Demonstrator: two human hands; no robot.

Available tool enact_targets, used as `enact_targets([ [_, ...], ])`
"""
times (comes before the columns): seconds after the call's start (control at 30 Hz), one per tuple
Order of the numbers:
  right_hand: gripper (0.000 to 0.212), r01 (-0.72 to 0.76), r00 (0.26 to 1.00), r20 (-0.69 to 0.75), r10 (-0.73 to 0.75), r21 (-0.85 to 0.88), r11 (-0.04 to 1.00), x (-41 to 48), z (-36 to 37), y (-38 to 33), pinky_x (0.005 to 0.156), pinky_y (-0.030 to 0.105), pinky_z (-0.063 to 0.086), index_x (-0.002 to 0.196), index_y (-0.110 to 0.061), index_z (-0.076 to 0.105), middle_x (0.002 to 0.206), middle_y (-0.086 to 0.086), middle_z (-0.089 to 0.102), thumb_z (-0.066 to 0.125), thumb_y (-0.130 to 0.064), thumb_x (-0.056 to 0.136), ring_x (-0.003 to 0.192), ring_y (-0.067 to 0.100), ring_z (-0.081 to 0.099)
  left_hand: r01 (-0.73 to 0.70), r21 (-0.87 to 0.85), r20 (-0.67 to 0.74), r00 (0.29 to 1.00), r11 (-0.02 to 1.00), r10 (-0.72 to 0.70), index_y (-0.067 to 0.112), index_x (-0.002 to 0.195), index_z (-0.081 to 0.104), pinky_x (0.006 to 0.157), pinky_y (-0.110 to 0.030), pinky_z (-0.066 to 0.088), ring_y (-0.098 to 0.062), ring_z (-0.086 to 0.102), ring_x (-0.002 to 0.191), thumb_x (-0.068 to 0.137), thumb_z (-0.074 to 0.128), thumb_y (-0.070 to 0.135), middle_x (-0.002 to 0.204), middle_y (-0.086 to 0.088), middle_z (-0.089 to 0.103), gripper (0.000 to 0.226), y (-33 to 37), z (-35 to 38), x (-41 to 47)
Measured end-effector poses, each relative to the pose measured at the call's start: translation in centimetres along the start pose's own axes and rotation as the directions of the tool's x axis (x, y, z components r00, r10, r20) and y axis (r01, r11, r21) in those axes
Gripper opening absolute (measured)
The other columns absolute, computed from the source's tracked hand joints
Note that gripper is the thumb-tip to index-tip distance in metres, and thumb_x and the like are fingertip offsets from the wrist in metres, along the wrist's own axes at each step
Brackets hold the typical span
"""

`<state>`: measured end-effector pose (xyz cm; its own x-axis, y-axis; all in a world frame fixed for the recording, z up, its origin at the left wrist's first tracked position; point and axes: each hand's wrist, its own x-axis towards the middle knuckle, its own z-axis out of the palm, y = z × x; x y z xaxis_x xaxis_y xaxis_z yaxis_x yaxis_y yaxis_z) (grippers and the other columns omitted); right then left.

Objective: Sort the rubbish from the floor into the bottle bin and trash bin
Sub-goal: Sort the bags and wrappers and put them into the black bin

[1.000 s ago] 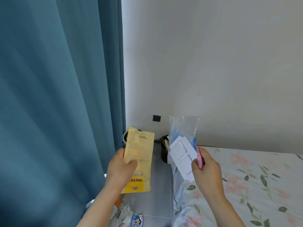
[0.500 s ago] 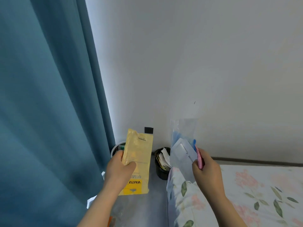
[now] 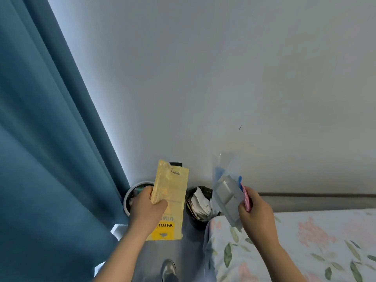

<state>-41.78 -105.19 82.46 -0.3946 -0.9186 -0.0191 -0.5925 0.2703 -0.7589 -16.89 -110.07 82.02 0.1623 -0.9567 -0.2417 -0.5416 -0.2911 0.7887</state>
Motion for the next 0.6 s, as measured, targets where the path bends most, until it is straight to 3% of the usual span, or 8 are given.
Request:
enact_targets([
  [0.07,0.041,-0.008,1.0,-0.006,0.008,-0.022,1.0,2.7,1.0,-0.1,0.053,0.02,0.036,0.113,-0.027,0.061,0.07,-0.015,0.06,0.05,-0.002,0.083,0.066,0.005,0.056,0.003,0.0,0.03,1.0,1.0,-0.003,0.017,0.086,0.061,0.06,-0.034,0.051,-0.019,0.062,0.073,0.079,0.059,0.014,0.078,0.002,0.066,0.007,0.1,0.7,3.5],
  [0.2,0.041,-0.078,0.997,0.014,0.079,-0.085,0.993,7.3,3.4,-0.2,0.054,0.024,0.04,0.113,-0.025,0.062,0.069,-0.011,0.061,0.05,-0.002,0.082,0.066,0.009,0.057,-0.011,0.028,0.086,0.996,1.0,0.008,0.015,0.076,0.056,0.05,-0.026,0.039,-0.016,0.056,0.064,0.077,0.058,0.013,0.072,0.003,0.061,0.003,0.8,2.1,9.6],
  [0.27,0.044,-0.105,0.994,0.024,0.109,-0.118,0.987,9.3,4.5,0.2,0.056,0.028,0.042,0.117,-0.026,0.061,0.071,-0.009,0.062,0.051,-0.002,0.081,0.066,0.014,0.058,-0.014,0.051,0.129,0.992,0.999,0.008,0.018,0.069,0.051,0.049,-0.024,0.035,-0.014,0.052,0.059,0.077,0.058,0.012,0.068,0.004,0.058,0.012,1.0,3.0,12.5],
  [0.43,0.041,-0.156,0.984,0.054,0.167,-0.169,0.973,13.9,7.0,2.4,0.058,0.026,0.044,0.119,-0.027,0.059,0.077,-0.01,0.064,0.05,-0.007,0.085,0.072,0.014,0.06,-0.024,0.104,0.213,0.977,0.994,0.001,0.015,0.085,0.058,0.056,-0.028,0.045,-0.017,0.06,0.073,0.08,0.058,0.014,0.082,0.0,0.064,0.005,1.3,6.4,18.6],
  [0.6,0.039,-0.21,0.965,0.11,0.237,-0.208,0.955,18.3,9.3,5.4,0.057,0.022,0.042,0.121,-0.027,0.058,0.081,-0.009,0.065,0.049,-0.01,0.087,0.072,0.013,0.06,-0.026,0.205,0.248,0.968,0.978,-0.026,0.015,0.086,0.054,0.064,-0.036,0.049,-0.018,0.058,0.075,0.081,0.057,0.017,0.082,-0.001,0.062,0.007,1.3,10.1,23.3],
])
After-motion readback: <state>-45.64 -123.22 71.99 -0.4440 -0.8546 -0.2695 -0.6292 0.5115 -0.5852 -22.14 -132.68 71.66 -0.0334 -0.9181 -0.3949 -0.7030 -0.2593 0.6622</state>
